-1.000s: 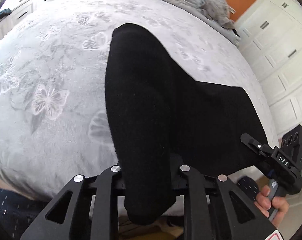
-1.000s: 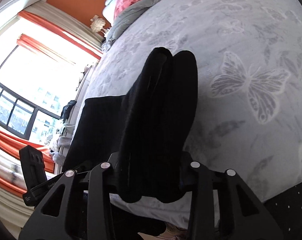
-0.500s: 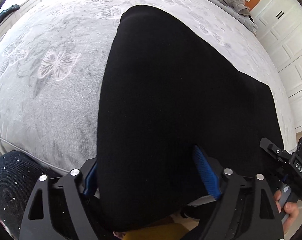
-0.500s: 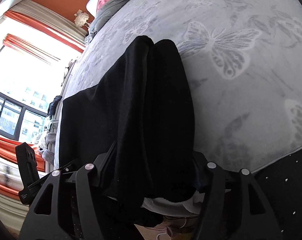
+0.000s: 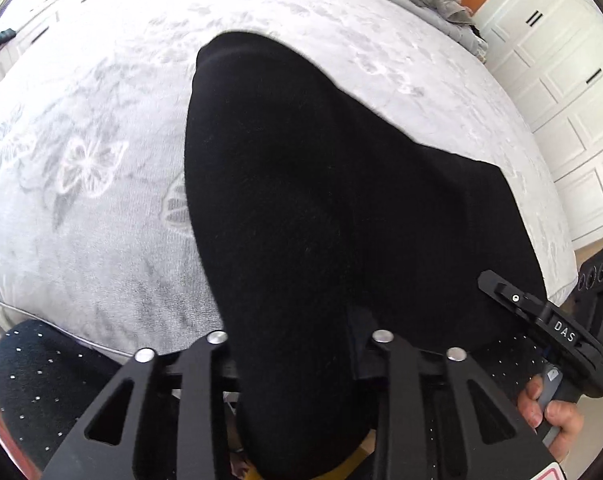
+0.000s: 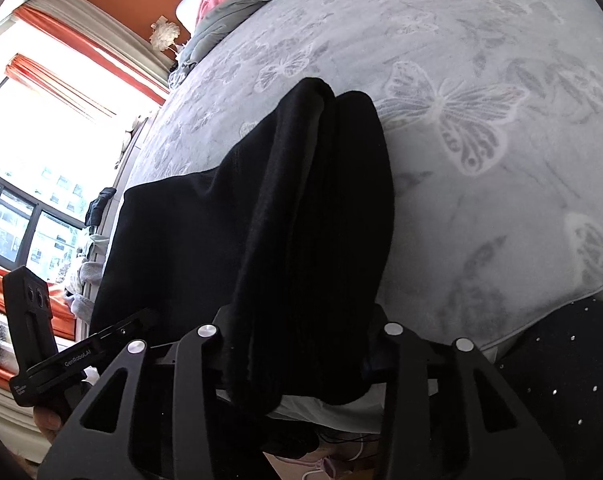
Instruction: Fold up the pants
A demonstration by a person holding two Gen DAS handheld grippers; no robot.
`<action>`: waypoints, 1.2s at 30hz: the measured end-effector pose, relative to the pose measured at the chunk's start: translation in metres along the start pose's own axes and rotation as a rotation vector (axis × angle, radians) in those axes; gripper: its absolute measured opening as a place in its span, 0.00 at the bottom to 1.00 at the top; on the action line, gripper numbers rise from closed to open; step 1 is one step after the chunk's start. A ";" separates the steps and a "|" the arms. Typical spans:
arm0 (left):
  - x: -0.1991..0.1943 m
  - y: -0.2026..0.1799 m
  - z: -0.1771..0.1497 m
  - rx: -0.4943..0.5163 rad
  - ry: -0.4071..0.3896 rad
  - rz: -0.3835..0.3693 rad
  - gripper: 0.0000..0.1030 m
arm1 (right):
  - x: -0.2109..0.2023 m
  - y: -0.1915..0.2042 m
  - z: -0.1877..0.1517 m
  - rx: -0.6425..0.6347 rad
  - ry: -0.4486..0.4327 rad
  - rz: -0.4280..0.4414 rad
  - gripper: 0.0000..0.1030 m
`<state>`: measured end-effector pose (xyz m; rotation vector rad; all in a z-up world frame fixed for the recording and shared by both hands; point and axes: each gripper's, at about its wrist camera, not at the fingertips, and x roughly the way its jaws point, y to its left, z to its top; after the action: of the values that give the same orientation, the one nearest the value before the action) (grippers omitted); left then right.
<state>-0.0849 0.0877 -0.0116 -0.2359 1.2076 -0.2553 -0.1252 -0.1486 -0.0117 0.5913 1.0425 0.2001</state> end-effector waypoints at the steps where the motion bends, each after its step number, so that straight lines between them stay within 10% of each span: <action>1: -0.006 -0.008 0.002 0.012 -0.020 0.002 0.19 | -0.006 0.006 0.001 -0.013 -0.014 0.005 0.35; 36: -0.187 -0.093 0.065 0.240 -0.494 0.036 0.18 | -0.140 0.121 0.093 -0.296 -0.454 0.141 0.35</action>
<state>-0.0929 0.0617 0.2059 -0.0602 0.6839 -0.2877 -0.1011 -0.1420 0.1938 0.4138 0.5186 0.3207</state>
